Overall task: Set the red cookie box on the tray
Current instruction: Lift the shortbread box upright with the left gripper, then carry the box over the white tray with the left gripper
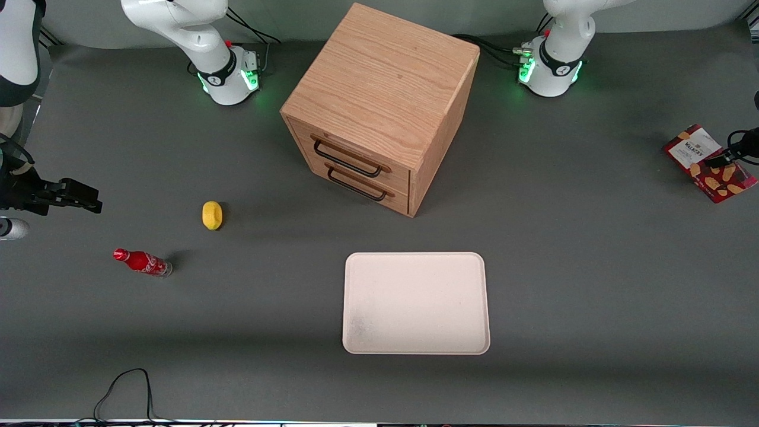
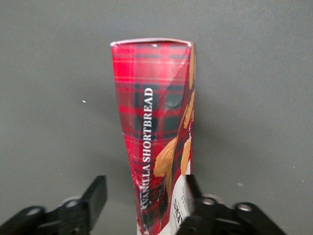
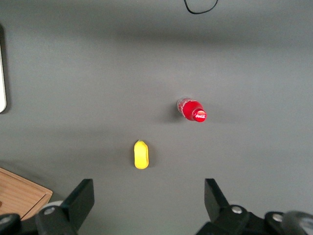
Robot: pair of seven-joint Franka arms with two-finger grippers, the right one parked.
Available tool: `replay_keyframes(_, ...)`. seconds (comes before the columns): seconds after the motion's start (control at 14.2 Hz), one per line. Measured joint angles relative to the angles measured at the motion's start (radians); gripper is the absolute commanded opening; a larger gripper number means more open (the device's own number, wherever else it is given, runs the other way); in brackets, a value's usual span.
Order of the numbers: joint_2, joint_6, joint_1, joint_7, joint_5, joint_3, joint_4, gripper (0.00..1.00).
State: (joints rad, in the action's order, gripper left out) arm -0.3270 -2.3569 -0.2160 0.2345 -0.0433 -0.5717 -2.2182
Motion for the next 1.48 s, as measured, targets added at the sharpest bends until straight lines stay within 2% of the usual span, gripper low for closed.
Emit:
replay_keyframes(0.35, 0.0, 0.01, 0.008, 0.048, 0.0, 0.013, 0.004, 0.0)
replay_keyframes(0.56, 0.006, 0.114, 0.039, 0.104, 0.0, 0.039, 0.056, 0.0)
replay_keyframes(0.7, 0.021, 0.252, 0.068, 0.128, 0.0, 0.092, 0.145, 0.0)
replay_keyframes(1.06, 0.055, 0.582, 0.168, 0.127, 0.014, 0.298, 0.46, 0.0)
replay_keyframes(1.27, 0.054, 0.766, 0.234, 0.064, 0.116, 0.371, 0.647, 0.0)
replay_keyframes(1.48, 0.036, 0.809, 0.284, -0.07, 0.15, 0.464, 0.762, 0.0)
